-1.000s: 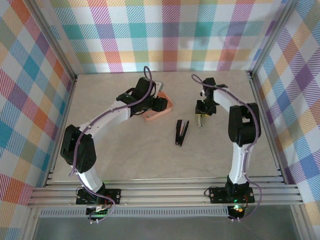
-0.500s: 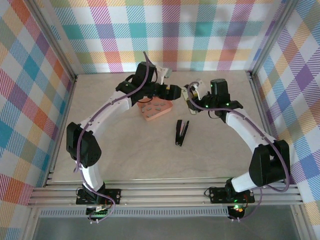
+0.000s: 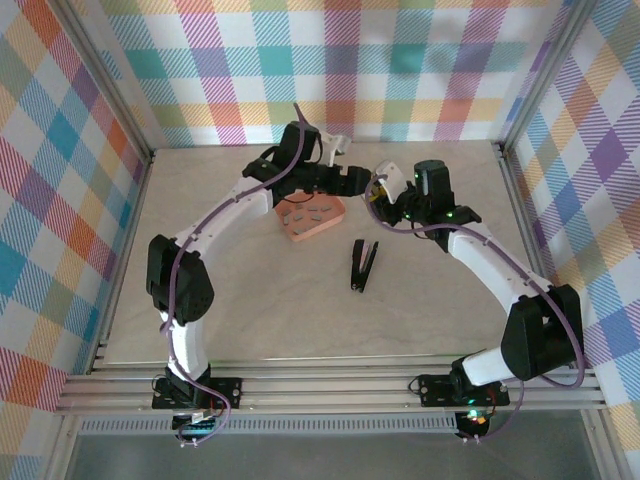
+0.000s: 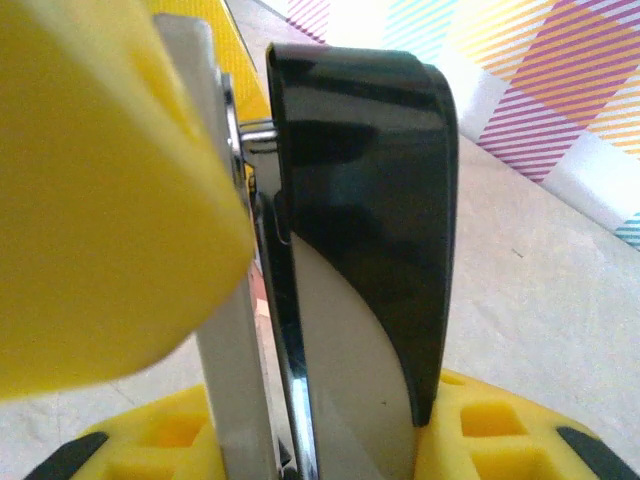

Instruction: Load the staples into the stapler

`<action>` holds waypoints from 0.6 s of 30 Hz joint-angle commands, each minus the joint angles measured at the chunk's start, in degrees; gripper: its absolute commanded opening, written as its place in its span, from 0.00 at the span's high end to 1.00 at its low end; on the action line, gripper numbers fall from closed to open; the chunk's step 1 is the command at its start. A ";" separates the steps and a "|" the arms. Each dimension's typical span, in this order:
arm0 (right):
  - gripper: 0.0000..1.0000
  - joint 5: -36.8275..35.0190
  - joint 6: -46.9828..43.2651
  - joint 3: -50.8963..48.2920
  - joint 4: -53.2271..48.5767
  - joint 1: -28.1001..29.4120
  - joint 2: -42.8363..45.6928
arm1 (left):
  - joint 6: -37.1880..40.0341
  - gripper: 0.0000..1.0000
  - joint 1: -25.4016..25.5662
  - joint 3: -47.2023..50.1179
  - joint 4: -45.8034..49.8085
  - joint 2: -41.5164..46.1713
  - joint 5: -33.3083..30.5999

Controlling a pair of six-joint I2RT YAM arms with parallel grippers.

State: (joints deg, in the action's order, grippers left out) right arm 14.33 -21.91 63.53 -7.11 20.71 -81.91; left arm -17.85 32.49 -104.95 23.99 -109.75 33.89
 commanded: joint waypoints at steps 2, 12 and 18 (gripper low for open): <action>0.71 1.20 -1.25 1.51 5.51 1.70 1.84 | -2.20 0.26 0.20 -2.71 -0.96 -1.58 0.33; 0.72 -0.05 -0.30 1.78 6.72 2.41 1.84 | -2.58 0.24 0.03 -3.67 0.55 -2.57 -1.61; 0.72 0.62 1.15 1.17 7.15 2.41 2.11 | -3.86 0.38 0.03 -3.37 -3.16 -2.83 -0.12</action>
State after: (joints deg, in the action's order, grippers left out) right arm 13.08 -21.39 63.53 -5.19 23.11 -81.91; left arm -20.47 32.49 -106.87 23.51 -112.36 32.99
